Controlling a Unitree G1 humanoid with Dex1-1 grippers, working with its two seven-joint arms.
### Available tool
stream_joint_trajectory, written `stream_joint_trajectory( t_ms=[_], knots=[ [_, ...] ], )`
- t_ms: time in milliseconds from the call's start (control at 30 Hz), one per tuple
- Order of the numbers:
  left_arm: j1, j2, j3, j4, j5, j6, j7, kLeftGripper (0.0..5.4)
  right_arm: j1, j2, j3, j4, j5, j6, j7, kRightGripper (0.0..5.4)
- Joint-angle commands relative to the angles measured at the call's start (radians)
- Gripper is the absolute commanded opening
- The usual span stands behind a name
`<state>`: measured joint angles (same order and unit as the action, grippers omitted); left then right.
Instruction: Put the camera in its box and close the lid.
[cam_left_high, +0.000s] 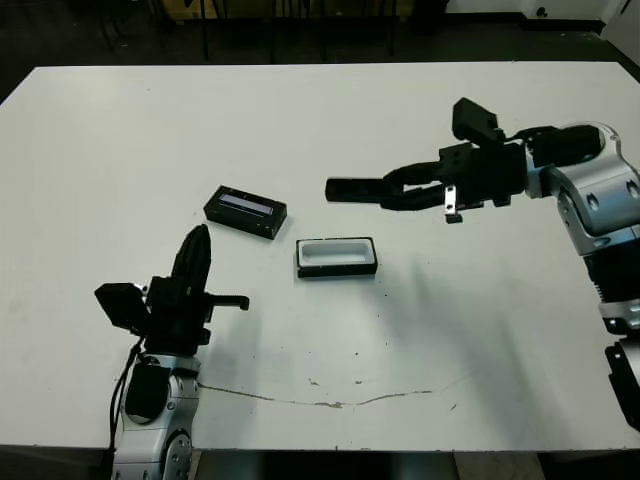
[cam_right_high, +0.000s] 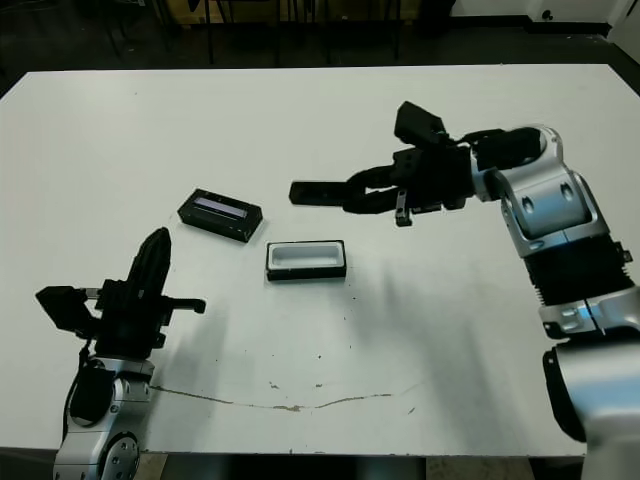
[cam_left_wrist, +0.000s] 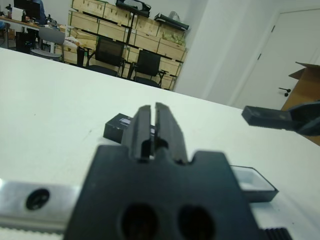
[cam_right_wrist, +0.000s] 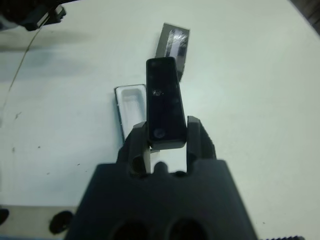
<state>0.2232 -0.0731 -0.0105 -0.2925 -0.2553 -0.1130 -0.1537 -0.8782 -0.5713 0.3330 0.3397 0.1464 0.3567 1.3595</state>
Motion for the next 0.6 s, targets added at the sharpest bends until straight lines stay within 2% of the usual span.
stream_joint_trajectory(
  t_ms=[33,333,433,600],
  knots=[
    [0.005,0.007,-0.002,0.003,0.012,0.023,0.014,0.00,-0.014,0.007,0.032,0.018,-0.035,-0.024,0.024,0.48],
    [0.007,0.003,-0.008,-0.014,-0.007,0.049,0.023,0.00,-0.011,0.016,0.083,-0.014,-0.133,0.017,-0.013,0.48],
    [0.006,0.008,-0.012,-0.010,0.015,0.035,0.024,0.00,-0.010,0.015,0.103,-0.031,-0.174,0.010,-0.028,0.48],
    [0.007,0.006,-0.011,-0.013,0.016,0.042,0.028,0.00,-0.014,0.031,0.116,-0.006,-0.192,0.008,-0.015,0.48]
  ],
)
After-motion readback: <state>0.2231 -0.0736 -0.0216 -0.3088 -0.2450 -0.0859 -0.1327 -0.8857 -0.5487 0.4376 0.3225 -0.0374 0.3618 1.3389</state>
